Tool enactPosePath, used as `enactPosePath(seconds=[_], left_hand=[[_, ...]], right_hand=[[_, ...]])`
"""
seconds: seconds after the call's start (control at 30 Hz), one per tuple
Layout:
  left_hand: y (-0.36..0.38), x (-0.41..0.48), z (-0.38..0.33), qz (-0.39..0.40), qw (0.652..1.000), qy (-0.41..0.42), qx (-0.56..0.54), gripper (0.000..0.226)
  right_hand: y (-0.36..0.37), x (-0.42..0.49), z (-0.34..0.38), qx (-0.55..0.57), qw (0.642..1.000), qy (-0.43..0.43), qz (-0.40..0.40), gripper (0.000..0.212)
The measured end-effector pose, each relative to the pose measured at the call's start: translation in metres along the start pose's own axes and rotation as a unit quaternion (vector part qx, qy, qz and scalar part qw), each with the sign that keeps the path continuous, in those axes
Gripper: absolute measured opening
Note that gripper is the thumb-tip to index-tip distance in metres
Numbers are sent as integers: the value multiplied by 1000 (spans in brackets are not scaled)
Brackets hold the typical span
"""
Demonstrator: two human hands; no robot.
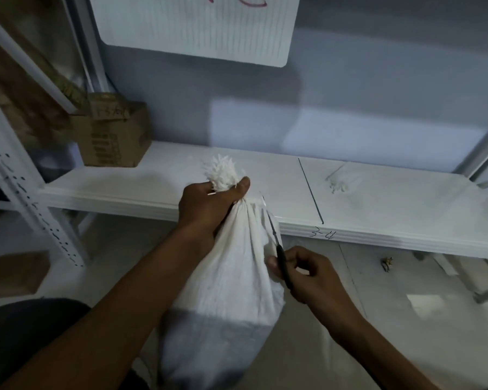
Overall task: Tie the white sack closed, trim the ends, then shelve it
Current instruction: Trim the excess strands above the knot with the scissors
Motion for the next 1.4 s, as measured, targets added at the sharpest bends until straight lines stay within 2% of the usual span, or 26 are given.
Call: enactPosePath(seconds=[0.13, 0.27, 0.4, 0.57, 0.77, 0.97, 1.23, 1.4], left_hand=[[4, 0, 9, 13, 1000, -18, 6, 41], [9, -5, 21, 29, 999, -40, 15, 42], [14, -9, 29, 61, 994, -95, -14, 43], [21, -9, 29, 92, 988, -125, -27, 37], [22, -9, 23, 110, 991, -73, 32, 16], [15, -9, 15, 71, 992, 4, 106, 51], [16, -5, 19, 60, 991, -3, 117, 63], [16, -8, 15, 53, 993, 5, 101, 55]], right_hand=[[6, 6, -8, -15, 1000, -5, 0, 40], [17, 3, -8, 18, 1000, -1, 11, 67], [18, 3, -10, 22, 1000, 18, 7, 52], [12, 3, -11, 23, 999, 29, 6, 49], [14, 2, -12, 24, 999, 44, 20, 48], [20, 1, -12, 24, 999, 36, 27, 49], [24, -1, -11, 56, 997, 30, 37, 58], [26, -1, -13, 106, 992, 45, 48, 44]])
Point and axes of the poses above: each hand's wrist, its own x-axis towards the middle knuckle, its own y-axis out of the palm, z = x × y, the point moved 7 cm from there along x, towards the middle knuckle, and after that the axes turned 3 degrees about -z, right-handed, at the moved point
